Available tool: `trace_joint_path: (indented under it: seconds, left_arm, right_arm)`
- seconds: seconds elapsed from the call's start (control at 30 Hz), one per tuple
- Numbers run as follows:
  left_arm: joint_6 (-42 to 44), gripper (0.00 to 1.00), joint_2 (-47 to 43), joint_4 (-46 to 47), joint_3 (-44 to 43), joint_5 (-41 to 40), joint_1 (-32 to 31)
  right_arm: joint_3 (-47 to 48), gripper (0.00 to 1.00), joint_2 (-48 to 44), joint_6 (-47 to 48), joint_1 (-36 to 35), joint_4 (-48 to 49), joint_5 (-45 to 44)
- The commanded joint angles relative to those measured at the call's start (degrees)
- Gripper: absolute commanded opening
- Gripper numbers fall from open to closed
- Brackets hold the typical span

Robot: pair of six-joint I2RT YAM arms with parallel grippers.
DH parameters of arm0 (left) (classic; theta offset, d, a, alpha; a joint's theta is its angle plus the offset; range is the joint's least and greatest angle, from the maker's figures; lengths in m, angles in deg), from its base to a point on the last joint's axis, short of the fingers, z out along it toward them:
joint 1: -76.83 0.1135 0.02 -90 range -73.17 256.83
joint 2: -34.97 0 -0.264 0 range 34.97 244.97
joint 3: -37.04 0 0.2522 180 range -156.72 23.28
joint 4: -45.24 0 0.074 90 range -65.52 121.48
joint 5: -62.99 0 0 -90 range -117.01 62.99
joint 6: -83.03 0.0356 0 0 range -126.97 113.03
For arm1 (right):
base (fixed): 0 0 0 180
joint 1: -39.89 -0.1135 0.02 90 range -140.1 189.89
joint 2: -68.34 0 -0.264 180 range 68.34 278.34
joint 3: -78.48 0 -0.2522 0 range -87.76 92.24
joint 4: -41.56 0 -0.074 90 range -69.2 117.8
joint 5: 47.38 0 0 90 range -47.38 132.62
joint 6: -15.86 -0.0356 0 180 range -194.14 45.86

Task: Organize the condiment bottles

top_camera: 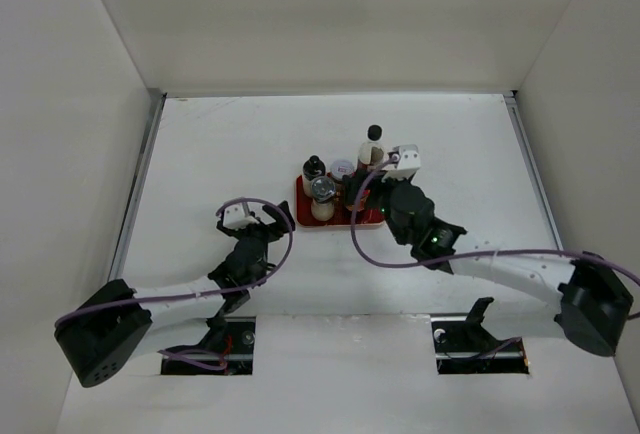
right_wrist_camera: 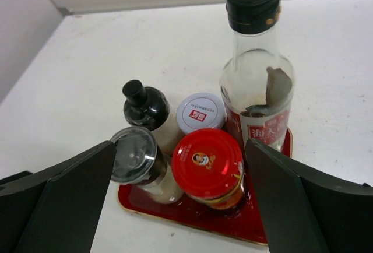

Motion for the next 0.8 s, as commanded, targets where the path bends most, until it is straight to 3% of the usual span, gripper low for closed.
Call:
trace_joint_path:
  seconds: [0.0, 0.13, 0.27, 0.47, 0.77]
  left_arm:
    - [-0.51, 1.00, -0.38, -4.64, -4.58, -2.26, -0.18]
    - [-1.04, 1.00, -2.13, -14.83, -8.18, -4.11, -0.17]
    - [-5.15, 1.00, -3.89, -31.69, -15.37, -3.77, 0.87]
    - [-7.01, 1.00, -5.04, -51.57, -29.08, 0.09, 5.35]
    - [-9.30, 1.00, 1.38, -64.96, -43.60, 13.01, 8.18]
  right_arm:
    - [-4.04, 1.00, -7.84, -1.48, -1.20, -1.46, -6.17]
    - [-9.93, 1.00, -17.77, -5.69, -1.55, -7.16, -11.27]
    - [-15.47, 1.00, -25.96, -9.83, -0.33, -13.49, -11.63]
    - [-18.38, 1.00, -24.66, -20.55, 0.99, -20.18, -11.81]
    - [-18.29, 1.00, -24.39, -22.15, 1.35, -22.73, -10.41]
